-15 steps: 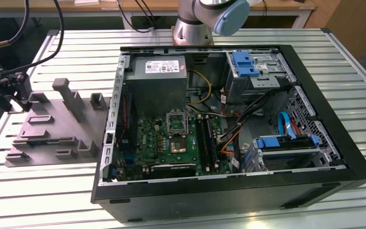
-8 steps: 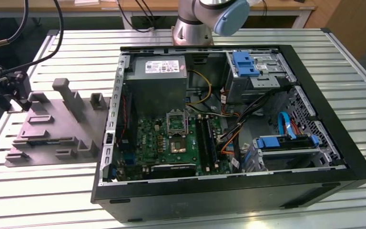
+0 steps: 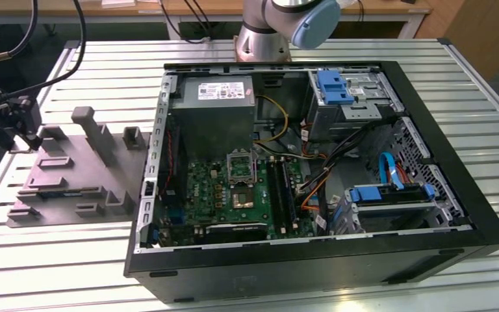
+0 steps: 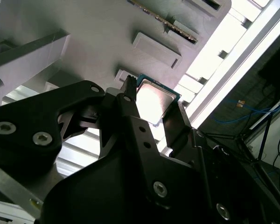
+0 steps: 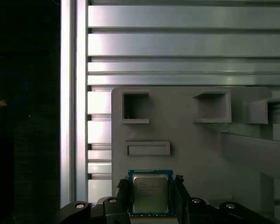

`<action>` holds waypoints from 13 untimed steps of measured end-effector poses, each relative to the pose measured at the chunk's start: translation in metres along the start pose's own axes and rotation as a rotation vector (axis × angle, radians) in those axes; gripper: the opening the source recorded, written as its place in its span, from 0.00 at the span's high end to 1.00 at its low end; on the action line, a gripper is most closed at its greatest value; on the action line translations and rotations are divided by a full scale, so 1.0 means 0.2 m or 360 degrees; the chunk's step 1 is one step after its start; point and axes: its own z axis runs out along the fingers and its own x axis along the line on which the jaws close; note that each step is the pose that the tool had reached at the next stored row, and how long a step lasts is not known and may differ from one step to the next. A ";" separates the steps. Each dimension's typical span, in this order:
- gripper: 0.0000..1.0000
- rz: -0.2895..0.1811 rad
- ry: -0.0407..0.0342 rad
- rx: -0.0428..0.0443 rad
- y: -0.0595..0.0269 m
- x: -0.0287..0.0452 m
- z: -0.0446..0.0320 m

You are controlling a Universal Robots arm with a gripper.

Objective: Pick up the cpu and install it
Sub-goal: 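Pick up the cpu and move it towards the insertion slot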

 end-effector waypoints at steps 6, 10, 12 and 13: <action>0.53 0.0000 0.0000 0.0000 0.000 0.000 -0.006; 0.53 0.0000 0.0000 0.0000 0.000 0.000 -0.009; 0.53 0.0000 0.0000 0.0000 0.001 0.000 -0.018; 0.53 0.0000 0.0000 0.0000 0.001 -0.001 -0.028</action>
